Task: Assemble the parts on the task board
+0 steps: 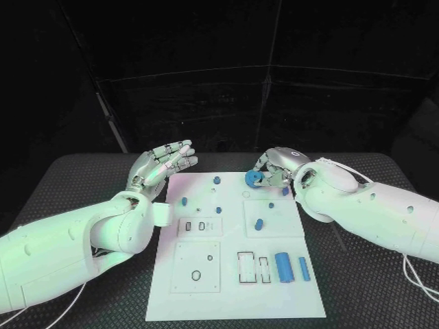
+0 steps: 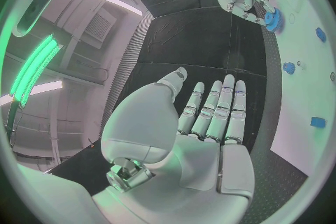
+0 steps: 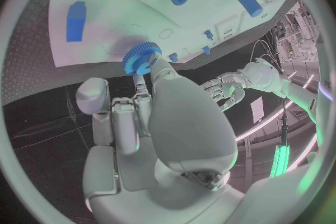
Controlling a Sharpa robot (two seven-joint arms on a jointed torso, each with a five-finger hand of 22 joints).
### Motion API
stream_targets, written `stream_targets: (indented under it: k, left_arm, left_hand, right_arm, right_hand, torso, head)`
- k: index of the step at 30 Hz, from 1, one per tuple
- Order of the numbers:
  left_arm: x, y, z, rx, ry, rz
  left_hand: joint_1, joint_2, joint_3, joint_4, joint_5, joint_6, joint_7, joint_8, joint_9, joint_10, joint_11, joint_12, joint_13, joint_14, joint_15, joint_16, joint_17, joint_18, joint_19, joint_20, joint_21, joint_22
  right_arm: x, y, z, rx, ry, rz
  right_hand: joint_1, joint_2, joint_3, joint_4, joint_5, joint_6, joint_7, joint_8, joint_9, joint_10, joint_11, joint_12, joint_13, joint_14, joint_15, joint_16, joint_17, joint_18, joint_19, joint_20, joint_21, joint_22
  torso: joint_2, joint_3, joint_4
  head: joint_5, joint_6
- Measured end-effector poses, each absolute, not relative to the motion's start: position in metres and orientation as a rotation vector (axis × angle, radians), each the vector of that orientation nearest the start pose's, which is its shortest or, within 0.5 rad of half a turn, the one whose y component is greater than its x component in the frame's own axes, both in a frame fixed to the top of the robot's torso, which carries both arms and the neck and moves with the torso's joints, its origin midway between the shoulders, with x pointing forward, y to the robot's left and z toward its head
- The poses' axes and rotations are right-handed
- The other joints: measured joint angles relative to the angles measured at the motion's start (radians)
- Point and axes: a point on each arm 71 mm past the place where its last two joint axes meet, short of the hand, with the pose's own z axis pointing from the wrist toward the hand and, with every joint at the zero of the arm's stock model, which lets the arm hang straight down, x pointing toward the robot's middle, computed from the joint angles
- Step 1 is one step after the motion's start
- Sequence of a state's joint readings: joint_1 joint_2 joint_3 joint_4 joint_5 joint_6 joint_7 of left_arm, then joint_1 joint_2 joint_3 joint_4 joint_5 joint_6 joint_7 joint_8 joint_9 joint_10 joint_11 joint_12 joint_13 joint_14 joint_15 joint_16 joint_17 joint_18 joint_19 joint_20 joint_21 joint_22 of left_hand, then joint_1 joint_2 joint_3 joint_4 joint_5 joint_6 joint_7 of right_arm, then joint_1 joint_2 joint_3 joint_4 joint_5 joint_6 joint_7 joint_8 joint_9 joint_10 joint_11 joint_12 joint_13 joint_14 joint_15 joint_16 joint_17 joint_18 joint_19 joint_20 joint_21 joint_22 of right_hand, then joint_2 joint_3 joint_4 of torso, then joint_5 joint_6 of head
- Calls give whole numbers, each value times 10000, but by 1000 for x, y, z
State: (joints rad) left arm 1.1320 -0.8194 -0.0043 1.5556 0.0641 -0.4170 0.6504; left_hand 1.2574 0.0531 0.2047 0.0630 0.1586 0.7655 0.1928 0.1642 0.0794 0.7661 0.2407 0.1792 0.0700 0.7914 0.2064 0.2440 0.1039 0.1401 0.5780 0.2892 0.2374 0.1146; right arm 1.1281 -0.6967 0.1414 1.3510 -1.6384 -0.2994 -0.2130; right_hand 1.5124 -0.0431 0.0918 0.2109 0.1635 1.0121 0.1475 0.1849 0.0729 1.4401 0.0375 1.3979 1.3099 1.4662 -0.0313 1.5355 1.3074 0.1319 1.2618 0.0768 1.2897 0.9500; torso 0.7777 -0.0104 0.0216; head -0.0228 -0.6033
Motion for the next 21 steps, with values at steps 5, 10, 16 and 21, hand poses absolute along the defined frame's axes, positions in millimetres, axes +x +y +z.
stream_targets:
  k: [5, 10, 16, 21]
  left_arm:
    - [478, 199, -180, -11014, 11499, -16294]
    - [478, 200, -180, -11009, 11508, -16337]
    - [478, 201, -180, -11005, 11517, -16372]
    - [478, 201, -180, -11003, 11525, -16397]
  left_hand:
    - [47, 47, 81, -81, 0, 411, 143, 121, -13, 371, -152, 144, -17, 224, -81, 79, 0, 0, 0, 0, 0, -59]
    - [47, 47, 110, -110, 0, 501, 165, 122, -60, 494, -180, 186, -27, 334, -120, 147, -1, 150, 0, 0, 0, -81]
    - [49, 45, 136, -135, 0, 570, 164, 121, -83, 578, -194, 231, -26, 429, -144, 146, -11, 150, 29, 29, 0, -90]
    - [49, 45, 136, -135, 0, 571, 164, 121, -82, 578, -194, 231, -26, 437, -152, 187, -11, 150, 36, 36, 0, -97]
  right_arm:
    - [522, -173, -163, -1338, 15482, 5257]
    - [517, -156, -161, -1513, 15404, 5634]
    - [513, -129, -158, -1701, 15301, 6162]
    - [513, -107, -159, -1821, 15256, 6420]
  right_hand:
    - [-2, 2, -1, 0, 51, 0, 0, 10, 0, 0, 0, 0, 0, -11, -11, 0, 0, 0, 0, 0, 0, 11]
    - [-4, 4, 16, 17, 52, 0, 0, 11, 0, -1, 0, 0, 1, -11, -10, 0, -1, 1, -1, 1, -1, 25]
    - [-46, 45, 30, 32, 51, 0, 0, 7, 0, -1, 1, 0, 3, -11, -10, 0, -1, 1, -1, 1, 35, 56]
    - [-83, 79, 30, 32, 49, 0, 0, 4, 0, 3, -3, 0, 8, -11, -9, 0, -1, 1, 35, -35, 34, 88]
  torso:
    - [-1, -4, 0]
    - [-1, -6, 11]
    - [2, -11, 20]
    - [6, -12, 21]
  head:
    - [8, 12]
    - [40, 2]
    - [81, -8]
    - [105, -9]
